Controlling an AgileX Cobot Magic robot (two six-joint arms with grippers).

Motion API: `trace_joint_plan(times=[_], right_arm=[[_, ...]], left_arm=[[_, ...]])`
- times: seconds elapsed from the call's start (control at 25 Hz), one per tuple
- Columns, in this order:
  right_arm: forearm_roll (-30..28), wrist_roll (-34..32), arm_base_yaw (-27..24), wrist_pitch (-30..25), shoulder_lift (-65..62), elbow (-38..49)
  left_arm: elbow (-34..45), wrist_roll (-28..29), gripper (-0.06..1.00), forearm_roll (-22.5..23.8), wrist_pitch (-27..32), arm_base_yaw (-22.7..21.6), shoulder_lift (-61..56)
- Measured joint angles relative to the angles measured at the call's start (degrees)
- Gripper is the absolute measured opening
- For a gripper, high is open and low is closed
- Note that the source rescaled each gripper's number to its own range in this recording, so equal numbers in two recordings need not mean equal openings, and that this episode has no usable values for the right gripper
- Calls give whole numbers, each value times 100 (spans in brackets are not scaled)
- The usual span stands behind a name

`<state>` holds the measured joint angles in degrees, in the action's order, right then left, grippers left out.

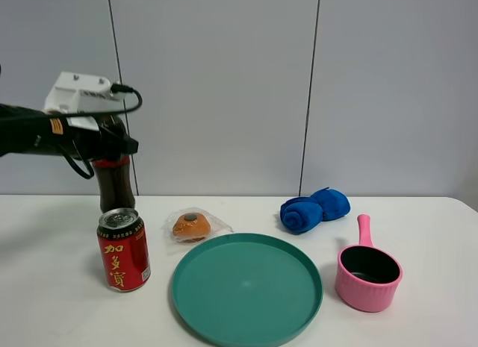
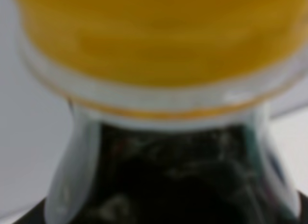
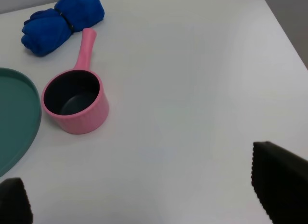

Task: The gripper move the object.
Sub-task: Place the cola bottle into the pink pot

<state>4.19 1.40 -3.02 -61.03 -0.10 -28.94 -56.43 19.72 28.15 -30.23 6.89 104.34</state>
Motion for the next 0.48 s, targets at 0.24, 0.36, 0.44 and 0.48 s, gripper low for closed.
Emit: trace_joint_plan(times=[0.24,0.36,0.44,0.48], right_arm=[[0,0,0,0,0,0],[0,0,0,0,0,0],[0,0,0,0,0,0],[0,0,0,0,0,0]], left_arm=[[-24,2129,1,2303,-371,169,-1055],[-200,3149,1,3318,-820,323,-1299],[-485,3817,1,3792,-1013,480,-1337],[-621,4094,1,3999,-1037,584,-1337]])
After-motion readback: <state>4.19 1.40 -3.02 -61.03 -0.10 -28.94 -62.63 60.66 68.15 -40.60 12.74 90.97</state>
